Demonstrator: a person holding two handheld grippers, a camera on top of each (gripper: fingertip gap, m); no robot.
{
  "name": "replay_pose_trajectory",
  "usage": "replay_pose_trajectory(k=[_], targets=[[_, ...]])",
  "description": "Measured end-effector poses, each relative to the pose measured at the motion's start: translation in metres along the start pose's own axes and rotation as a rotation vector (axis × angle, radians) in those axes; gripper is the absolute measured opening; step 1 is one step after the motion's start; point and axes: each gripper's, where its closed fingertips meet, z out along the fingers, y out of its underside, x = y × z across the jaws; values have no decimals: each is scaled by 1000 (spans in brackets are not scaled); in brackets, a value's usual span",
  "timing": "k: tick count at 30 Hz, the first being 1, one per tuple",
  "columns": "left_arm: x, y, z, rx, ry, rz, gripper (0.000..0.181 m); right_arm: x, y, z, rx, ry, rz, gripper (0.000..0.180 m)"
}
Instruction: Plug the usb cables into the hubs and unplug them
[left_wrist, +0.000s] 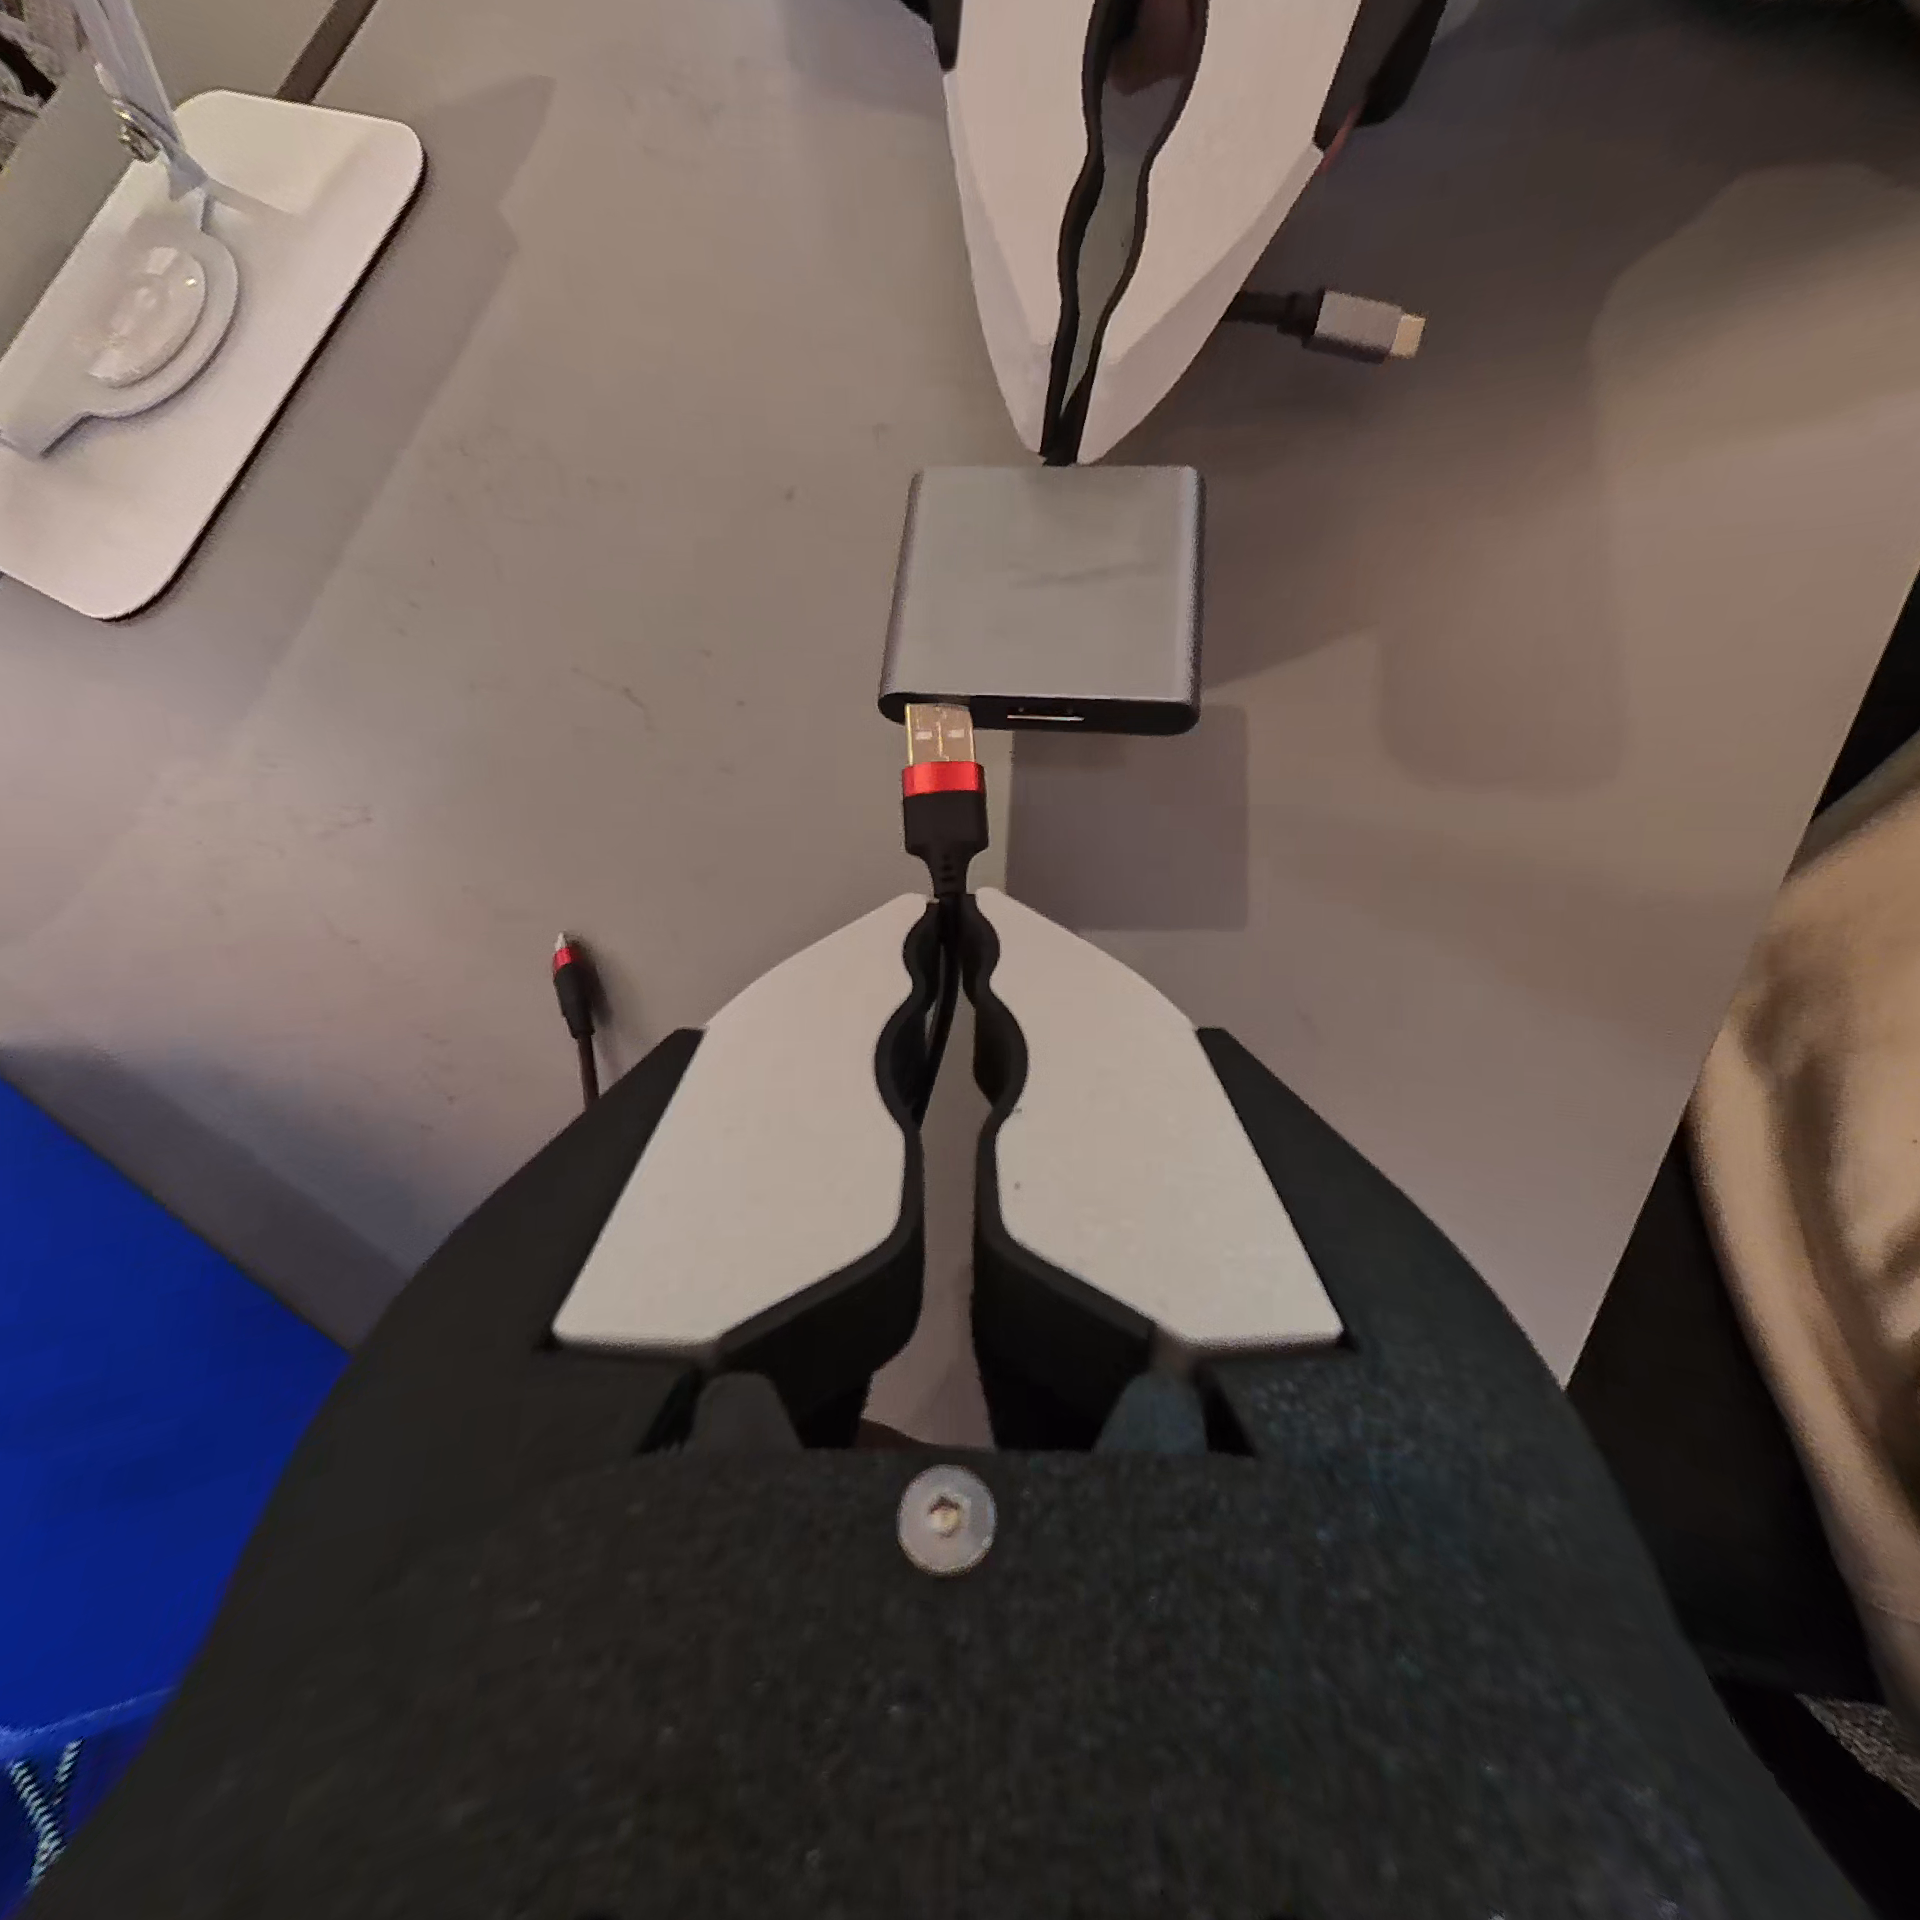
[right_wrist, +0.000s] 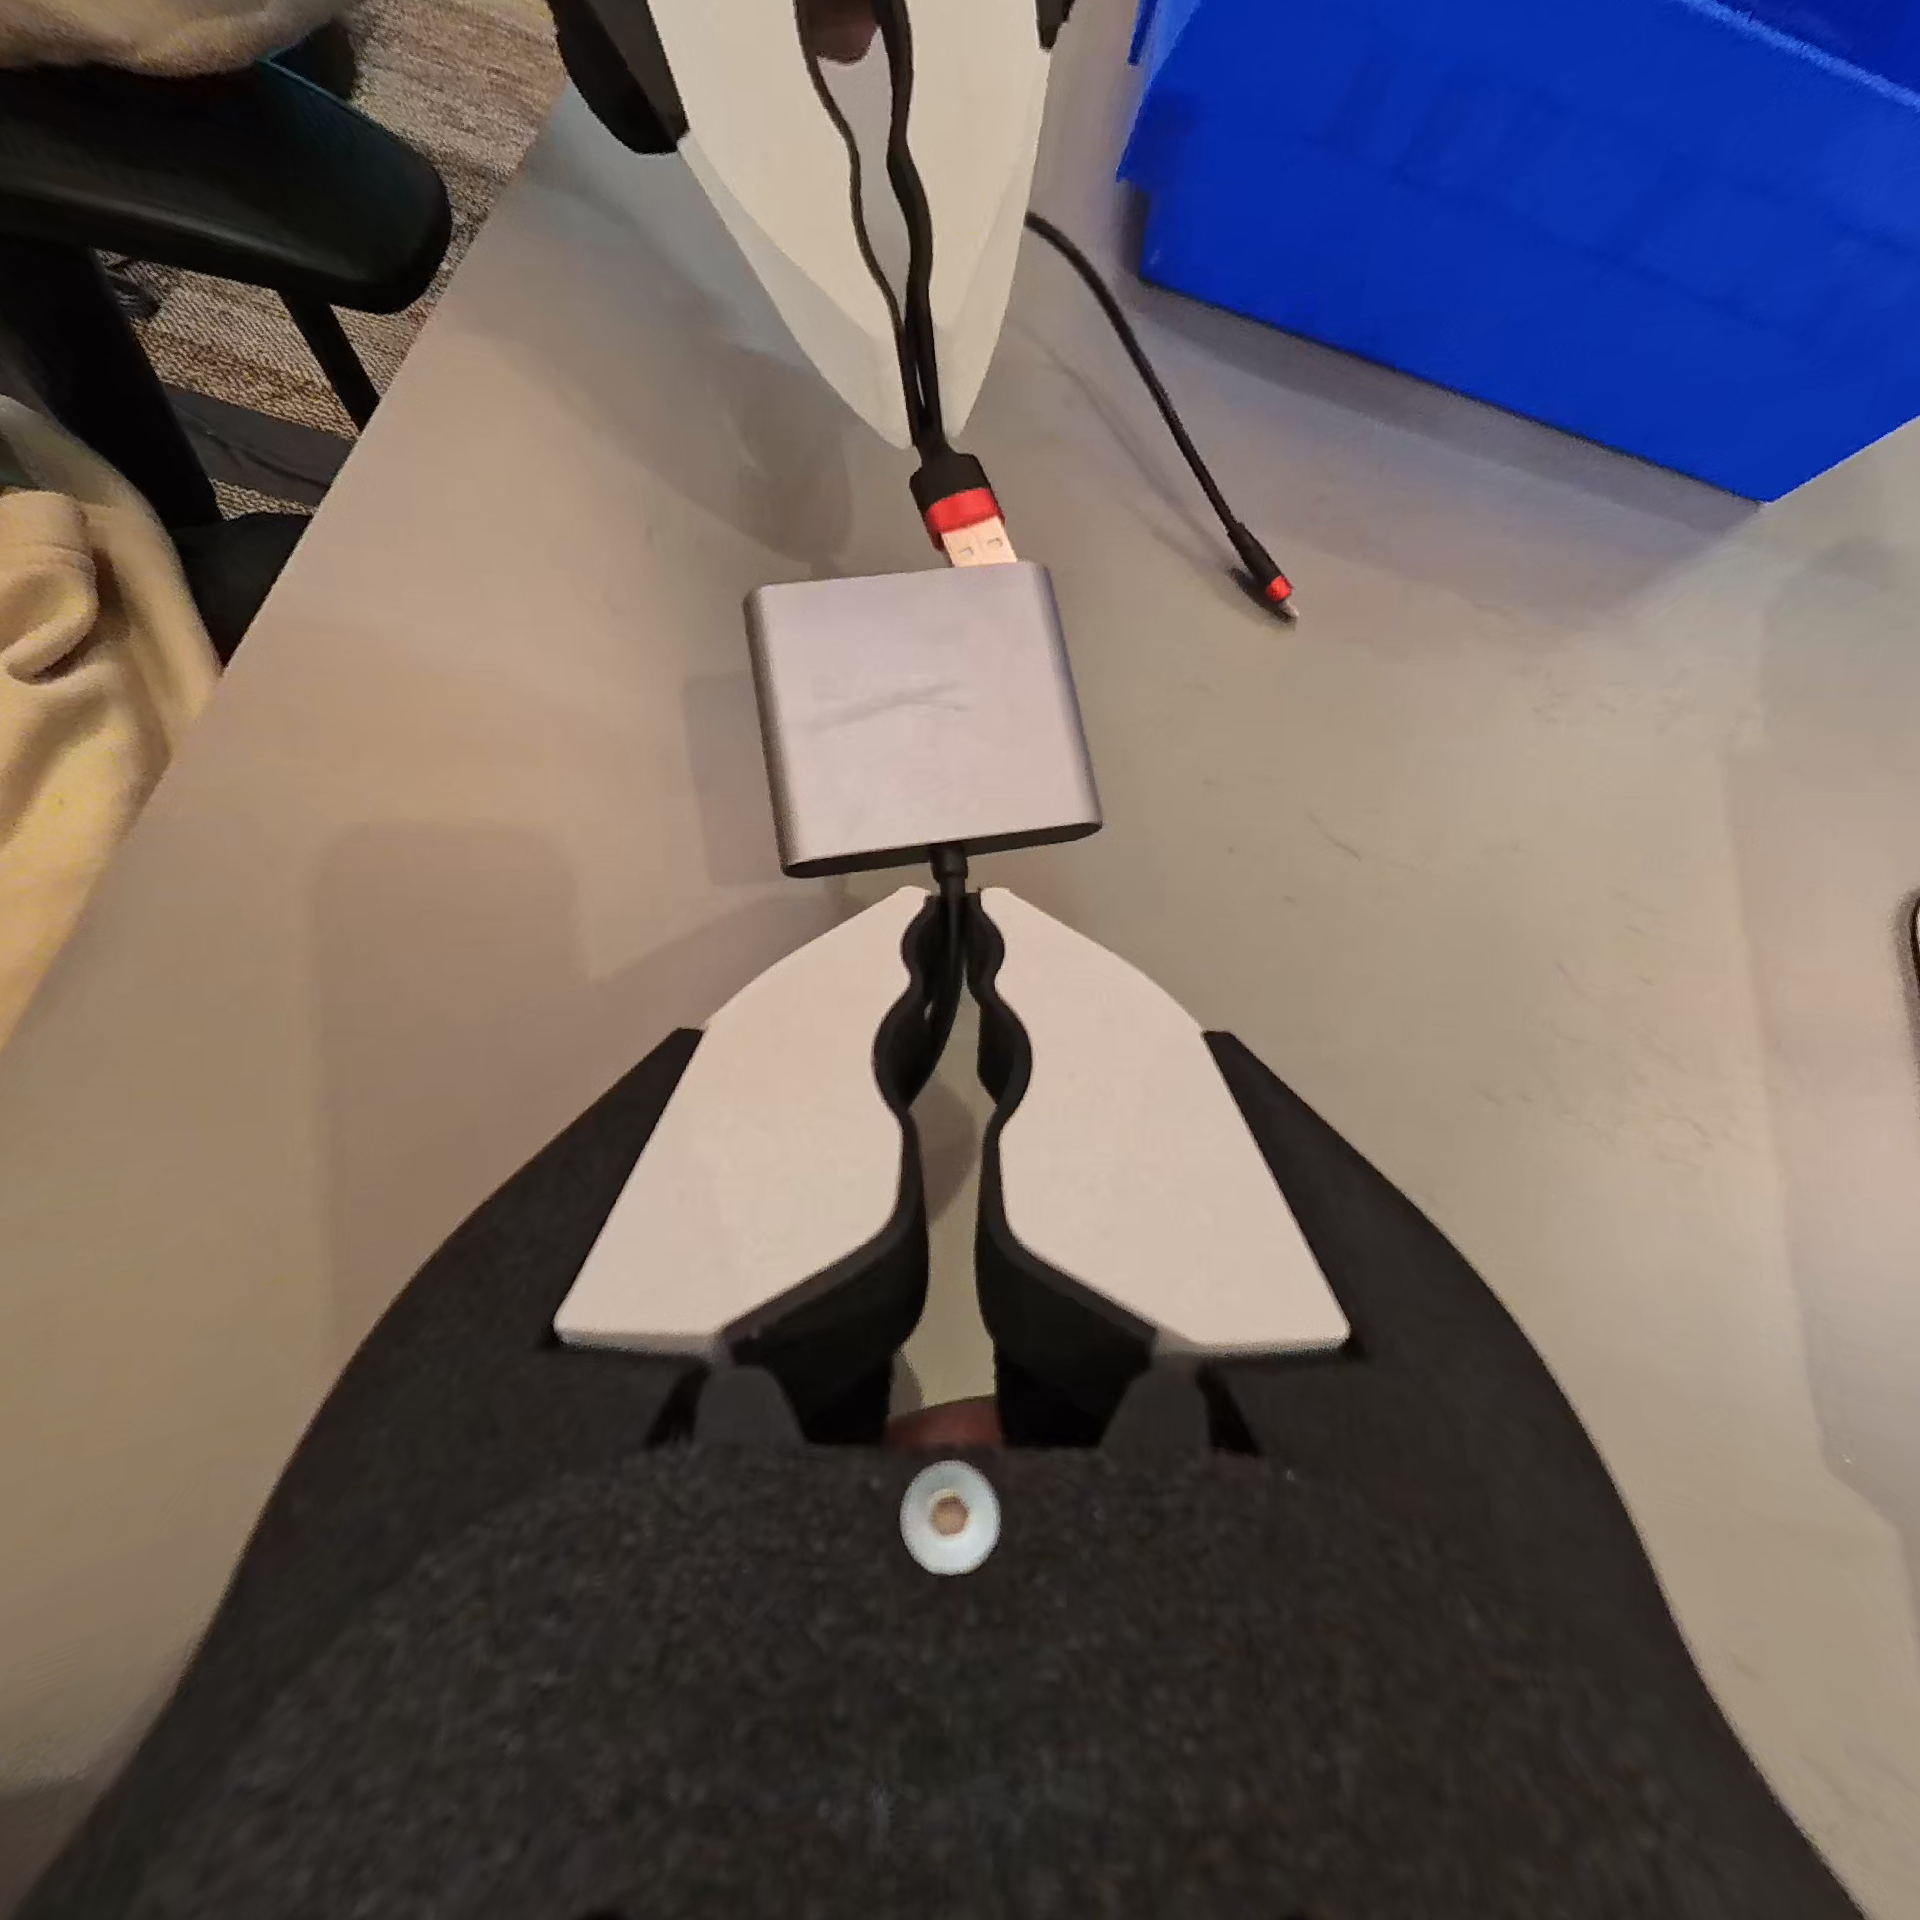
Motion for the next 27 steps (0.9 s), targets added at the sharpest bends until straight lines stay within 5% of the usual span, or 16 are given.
replay_pose_trajectory(k=[12, 22, 27], targets=[[18, 5, 3, -10, 146, 35, 3, -16, 11, 9, -56, -28, -137, 4], [20, 6, 11, -22, 139, 61, 3, -21, 23, 18, -48, -118, 31, 5], [23, 12, 17, -51, 139, 73, 3, -28, 27, 20, -32, -206, 151, 36]])
